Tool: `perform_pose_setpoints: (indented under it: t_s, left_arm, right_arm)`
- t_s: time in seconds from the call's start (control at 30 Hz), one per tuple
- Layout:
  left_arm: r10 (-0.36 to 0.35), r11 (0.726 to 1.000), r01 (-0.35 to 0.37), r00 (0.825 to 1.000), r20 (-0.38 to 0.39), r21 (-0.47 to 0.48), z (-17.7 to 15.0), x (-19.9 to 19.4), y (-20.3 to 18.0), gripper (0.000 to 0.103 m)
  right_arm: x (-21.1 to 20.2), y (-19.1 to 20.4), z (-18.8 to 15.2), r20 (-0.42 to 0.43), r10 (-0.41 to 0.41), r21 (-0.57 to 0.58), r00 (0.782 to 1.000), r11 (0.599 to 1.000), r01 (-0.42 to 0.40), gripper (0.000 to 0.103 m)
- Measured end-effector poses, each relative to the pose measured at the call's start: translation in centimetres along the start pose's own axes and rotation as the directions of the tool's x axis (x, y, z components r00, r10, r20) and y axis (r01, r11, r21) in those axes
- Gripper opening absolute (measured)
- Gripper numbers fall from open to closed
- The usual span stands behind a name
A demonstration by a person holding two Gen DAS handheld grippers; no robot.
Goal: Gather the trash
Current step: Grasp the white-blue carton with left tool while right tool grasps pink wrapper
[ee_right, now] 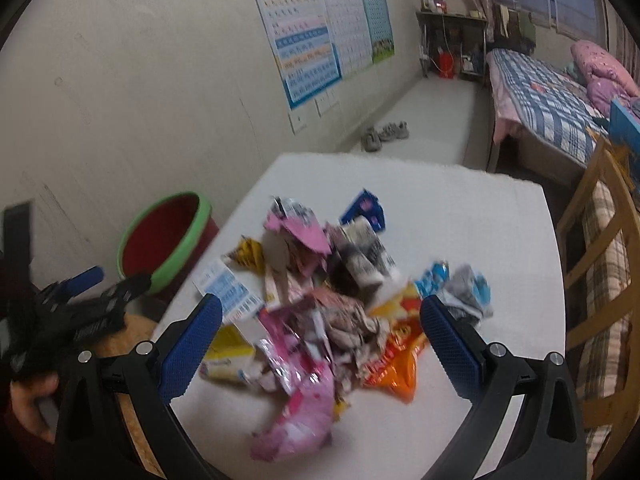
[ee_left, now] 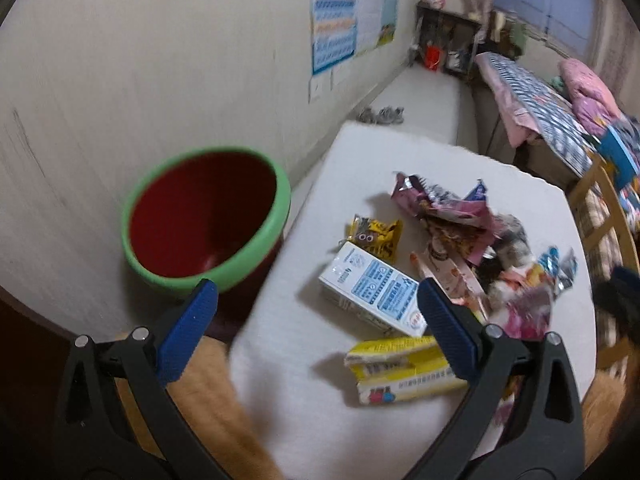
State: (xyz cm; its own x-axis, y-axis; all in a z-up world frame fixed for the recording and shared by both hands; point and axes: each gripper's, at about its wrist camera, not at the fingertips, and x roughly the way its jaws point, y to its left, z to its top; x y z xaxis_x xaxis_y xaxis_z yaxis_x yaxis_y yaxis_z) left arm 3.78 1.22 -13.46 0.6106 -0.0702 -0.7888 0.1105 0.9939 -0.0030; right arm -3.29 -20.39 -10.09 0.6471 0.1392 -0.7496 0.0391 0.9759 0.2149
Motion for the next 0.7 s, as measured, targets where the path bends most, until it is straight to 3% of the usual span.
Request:
perform_pose_setpoints:
  t_s: [0.2, 0.43, 0.47, 0.53, 0.7]
  left_arm:
    - [0.033, 0.999, -0.037, 0.990, -0.136, -0.027, 1.5, 6.3, -2.4, 0.095]
    - [0.008, 0.997, -0.029, 0.951, -0.308, -0.065, 0.2, 10.8, -4.6, 0.093]
    - [-0.002, 0.996, -0.024, 0.954, -0.298, -0.082, 0.1, 10.7, -4.5, 0.092]
    - [0.012, 0.995, -0.043, 0.949, -0.314, -0.093, -0.1, 11.0, -4.4, 0.079]
    - [-0.020, 0.993, -0.014, 0.956, -0.294, -0.115, -0.4, 10.9, -3.9, 0.066]
  right_arm:
    - [0.9, -0.3, -1.3, -0.030, 0.004, 0.025, 1.000, 1.000, -0.004, 0.087]
    - [1.8, 0.4, -3.4, -0.087, 0.046, 0.032, 0.995, 0.999, -0.043, 0.084]
    - [2.0, 0.4, -3.7, -0.096, 0.050, 0.033, 0.994, 0.998, -0.047, 0.082]
    - [2.3, 0.3, -4.1, -0.114, 0.056, 0.037, 0.992, 0.998, -0.052, 0.077]
    - [2.3, -0.6, -5.1, -0.141, 0.077, 0.088, 0.987, 0.994, -0.065, 0.075]
